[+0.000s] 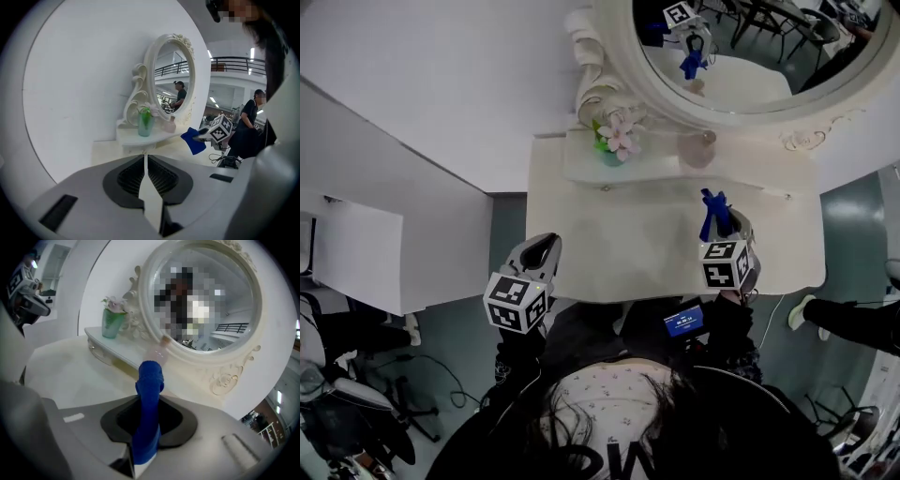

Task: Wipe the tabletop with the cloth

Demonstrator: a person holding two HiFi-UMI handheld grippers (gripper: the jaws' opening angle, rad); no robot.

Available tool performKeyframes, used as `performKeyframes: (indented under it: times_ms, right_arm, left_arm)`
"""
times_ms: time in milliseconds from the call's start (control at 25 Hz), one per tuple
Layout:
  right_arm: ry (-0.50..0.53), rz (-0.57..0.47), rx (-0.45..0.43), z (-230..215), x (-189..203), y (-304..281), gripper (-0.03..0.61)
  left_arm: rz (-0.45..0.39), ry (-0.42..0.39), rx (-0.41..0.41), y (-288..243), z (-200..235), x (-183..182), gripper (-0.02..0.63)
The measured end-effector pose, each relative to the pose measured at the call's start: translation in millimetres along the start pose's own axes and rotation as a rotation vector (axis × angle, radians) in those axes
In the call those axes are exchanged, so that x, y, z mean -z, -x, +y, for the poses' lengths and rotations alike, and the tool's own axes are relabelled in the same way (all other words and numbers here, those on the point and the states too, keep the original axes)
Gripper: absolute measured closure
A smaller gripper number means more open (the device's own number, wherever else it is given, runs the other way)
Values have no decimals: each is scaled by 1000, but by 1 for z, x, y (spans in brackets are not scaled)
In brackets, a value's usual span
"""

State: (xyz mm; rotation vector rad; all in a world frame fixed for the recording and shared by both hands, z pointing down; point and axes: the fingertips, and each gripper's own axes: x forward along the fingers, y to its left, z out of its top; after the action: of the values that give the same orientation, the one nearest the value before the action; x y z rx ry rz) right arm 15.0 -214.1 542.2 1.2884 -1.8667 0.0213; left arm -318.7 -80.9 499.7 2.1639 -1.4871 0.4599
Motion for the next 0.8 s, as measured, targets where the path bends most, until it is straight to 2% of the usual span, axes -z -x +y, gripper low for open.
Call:
performKeyframes:
  times_ms: [160, 480, 800]
  right_arm:
    - [28, -58, -119, 90, -45, 5, 502]
    - [172, -158, -369, 268, -124, 3, 501]
    - [262, -180, -553, 387, -158, 19, 500]
  left_arm:
    - [-10, 17, -33, 36, 39, 14, 612]
    - [-30, 82, -103, 92, 90, 43, 612]
    - [-34, 150, -159, 127, 116, 72, 612]
